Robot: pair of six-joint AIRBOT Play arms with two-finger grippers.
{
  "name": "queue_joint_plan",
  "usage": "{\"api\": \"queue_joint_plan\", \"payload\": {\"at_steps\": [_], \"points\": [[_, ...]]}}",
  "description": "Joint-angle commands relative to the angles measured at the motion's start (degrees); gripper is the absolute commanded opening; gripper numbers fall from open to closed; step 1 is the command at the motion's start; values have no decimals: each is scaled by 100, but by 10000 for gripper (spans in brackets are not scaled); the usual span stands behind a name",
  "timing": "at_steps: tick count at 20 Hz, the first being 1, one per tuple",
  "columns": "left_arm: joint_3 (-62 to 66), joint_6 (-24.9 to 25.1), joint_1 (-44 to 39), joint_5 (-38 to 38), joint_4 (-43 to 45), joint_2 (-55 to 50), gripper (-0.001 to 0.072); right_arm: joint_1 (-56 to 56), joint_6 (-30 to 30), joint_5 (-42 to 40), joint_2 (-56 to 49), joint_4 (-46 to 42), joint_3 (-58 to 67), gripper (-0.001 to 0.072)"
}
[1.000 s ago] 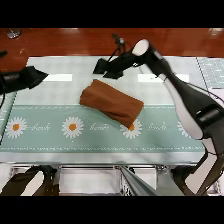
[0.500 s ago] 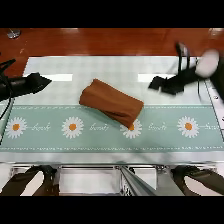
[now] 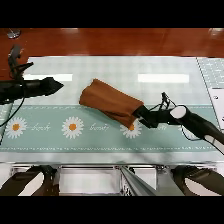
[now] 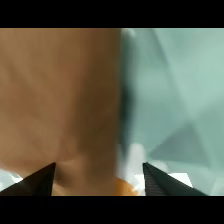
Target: Fold the shirts.
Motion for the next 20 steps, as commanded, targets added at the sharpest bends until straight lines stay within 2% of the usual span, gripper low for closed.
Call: {"api": "queue_joint_plan", "payload": {"at_steps": [1, 2, 3, 4, 6, 9, 13, 17, 20], "points": [[-4, 2, -131, 0, 2, -160, 21, 94, -592, 175, -892, 492, 660, 569], [-4, 2, -131, 0, 2, -177, 21, 92, -706, 367, -1106, 490, 935, 398], [-4, 2, -131, 0, 2, -188, 22, 92, -914, 588, -1270, 492, 1226, 157], [-4, 2, -131, 0, 2, -199, 21, 74, -1314, 844, -1362, 468, 1593, 18], [-4, 2, -131, 0, 4, -221, 21, -9, -1589, 1311, -1298, 177, 2610, 18], [-4, 2, -131, -66, 4, -284, 21, -240, -1056, 2050, -1217, -855, 4483, 18], [-4, 2, -131, -153, 2, -282, 22, -1014, -765, 3388, -1215, -1488, 6553, 18], [-4, 2, -131, -157, 2, -282, 21, -1880, -562, 4666, -964, -2031, 7195, 18], [-4, 2, -131, -153, 2, -282, 21, -2503, -249, 5195, -553, -3080, 7187, 16]]}}
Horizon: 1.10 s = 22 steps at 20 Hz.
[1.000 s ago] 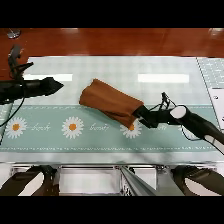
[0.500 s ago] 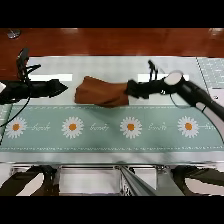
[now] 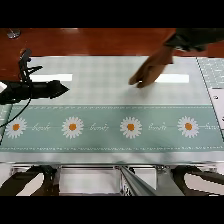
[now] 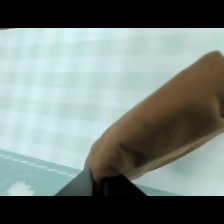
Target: Fold the shirts.
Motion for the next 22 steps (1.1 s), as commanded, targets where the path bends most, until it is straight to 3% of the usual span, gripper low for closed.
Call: {"api": "queue_joint_plan", "payload": {"at_steps": [1, 7, 11, 15, 16, 17, 18, 22], "points": [[-2, 2, -2, 0, 0, -4, 22, -793, 310, 973, 415, -1012, 146, 16], [-2, 2, -2, -2, 0, -4, 21, -2514, 686, 1104, 1878, -1794, -2249, 16], [-2, 2, -7, 0, 0, -4, 22, -3939, 973, 1268, 3056, -2924, -3956, 16], [-2, 2, -39, 0, 0, -4, 22, -5097, 885, 1451, 3906, -3989, -5451, 28], [-2, 2, -46, 2, 0, -7, 22, -5274, 732, 1502, 3978, -4068, -5731, 231], [0, 0, -44, 31, 0, -4, 22, -5298, 629, 1530, 3991, -3985, -5928, 588], [0, 0, -44, 85, 0, -4, 23, -5296, 557, 1510, 3954, -3729, -5958, 625], [496, 0, 83, 472, -7, -85, 21, -5294, 431, 1167, 3440, -2883, -4865, 596]]}}
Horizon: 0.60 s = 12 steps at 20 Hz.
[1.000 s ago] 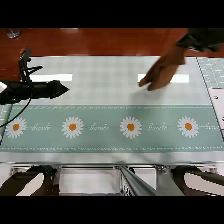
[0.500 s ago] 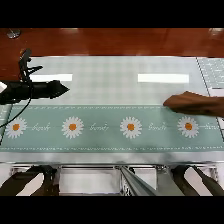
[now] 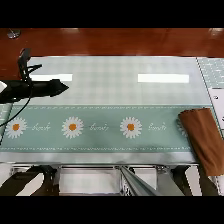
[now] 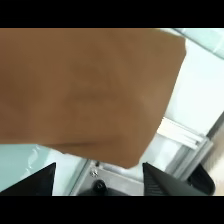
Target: Fold the shirts.
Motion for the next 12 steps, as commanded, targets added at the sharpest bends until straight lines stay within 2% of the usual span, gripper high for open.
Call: {"api": "queue_joint_plan", "payload": {"at_steps": [1, 2, 3, 4, 5, 6, 8, 10, 12], "points": [[748, 2, 28, 227, -20, -208, 20, -15, -160, -463, -393, 1333, 907, 517], [1252, 85, -70, 164, -15, -413, 20, 188, -356, -772, -553, 2306, 1287, 274], [1878, 173, -225, 2, 11, -682, 20, 599, -841, -1150, -682, 3499, 1585, 13], [2465, 170, -398, -175, 81, -929, 19, 1217, -1088, -1617, -787, 4339, 1779, 18], [3038, 164, -610, -363, 243, -1169, 19, 1978, -1226, -1976, -881, 4566, 1910, 18], [3438, 52, -828, -509, 542, -1325, 19, 2817, -1283, -2256, -981, 4286, 1982, 18], [3620, -391, -1257, -800, 1526, -1405, 20, 4616, -890, -2524, -1340, 2629, 1985, 18], [3047, -1025, -1488, -1158, 2559, -1397, 20, 5893, -92, -2522, -1969, 796, 1878, 18], [2039, -1451, -1405, -841, 3016, -1434, 21, 6395, 553, -2474, -2684, -87, 1751, 18]]}}
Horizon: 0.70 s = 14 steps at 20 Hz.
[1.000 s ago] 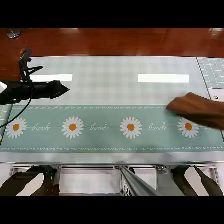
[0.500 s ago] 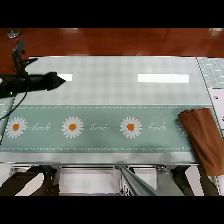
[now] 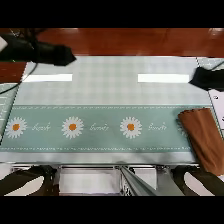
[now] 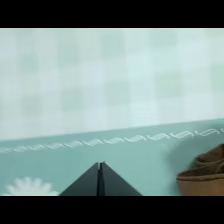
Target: Fold the shirts.
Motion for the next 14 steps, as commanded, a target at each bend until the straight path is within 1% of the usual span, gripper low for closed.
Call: {"api": "queue_joint_plan", "payload": {"at_steps": [1, 2, 3, 5, 6, 8, 9, 14], "points": [[-942, -929, -22, 13, 1069, -144, 21, 1307, 1040, -175, -1130, -1648, -50, 18], [-1086, -1029, 81, 20, 1067, -177, 21, 1307, 1152, -133, -1384, -1606, -48, 18], [-1115, -975, 160, 9, 1073, -199, 21, 1307, 1172, -118, -1523, -1613, -48, 18], [-1113, -715, 258, -39, 1073, -160, 22, 1307, 916, -63, -1541, -1611, -48, 18], [-1113, -678, 275, -153, 1073, -151, 22, 1307, 824, -63, -1508, -1626, -48, 18], [-1115, -678, 275, -581, 1088, -168, 22, 1296, 826, -74, -1469, -1633, -48, 18], [-1115, -678, 271, -634, 1088, -184, 22, 1296, 826, -72, -1467, -1631, -48, 18], [-1115, -678, 269, -614, 1088, -223, 22, 1296, 826, -72, -1467, -1631, -48, 18]]}}
